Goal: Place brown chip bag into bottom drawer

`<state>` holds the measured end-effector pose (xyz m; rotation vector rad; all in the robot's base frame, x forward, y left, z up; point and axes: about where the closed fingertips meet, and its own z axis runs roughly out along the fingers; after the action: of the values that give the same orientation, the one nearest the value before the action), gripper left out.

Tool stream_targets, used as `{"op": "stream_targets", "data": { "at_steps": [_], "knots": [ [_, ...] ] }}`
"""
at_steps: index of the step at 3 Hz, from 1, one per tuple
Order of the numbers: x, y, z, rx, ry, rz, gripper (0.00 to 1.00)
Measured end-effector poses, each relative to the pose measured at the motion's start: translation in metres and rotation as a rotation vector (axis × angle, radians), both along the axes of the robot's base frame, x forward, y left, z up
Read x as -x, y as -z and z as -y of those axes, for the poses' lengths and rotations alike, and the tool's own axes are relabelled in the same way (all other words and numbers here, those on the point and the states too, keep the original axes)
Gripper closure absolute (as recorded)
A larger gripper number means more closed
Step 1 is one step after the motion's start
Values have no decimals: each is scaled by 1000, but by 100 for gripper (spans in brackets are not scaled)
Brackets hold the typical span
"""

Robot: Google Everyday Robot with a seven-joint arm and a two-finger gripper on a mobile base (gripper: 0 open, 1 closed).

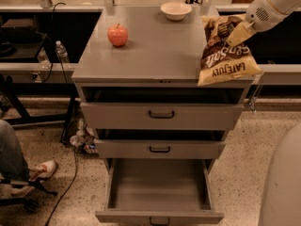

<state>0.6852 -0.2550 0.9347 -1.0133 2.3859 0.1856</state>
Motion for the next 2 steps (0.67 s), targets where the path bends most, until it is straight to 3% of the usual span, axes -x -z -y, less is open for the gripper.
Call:
{"op": "stream_targets", "data": {
  "at_steps": [1, 2],
  "knots": [
    [8, 14, -2, 11, -22, -20, 100],
    [50, 36, -12, 3, -103, -82, 100]
  ]
}}
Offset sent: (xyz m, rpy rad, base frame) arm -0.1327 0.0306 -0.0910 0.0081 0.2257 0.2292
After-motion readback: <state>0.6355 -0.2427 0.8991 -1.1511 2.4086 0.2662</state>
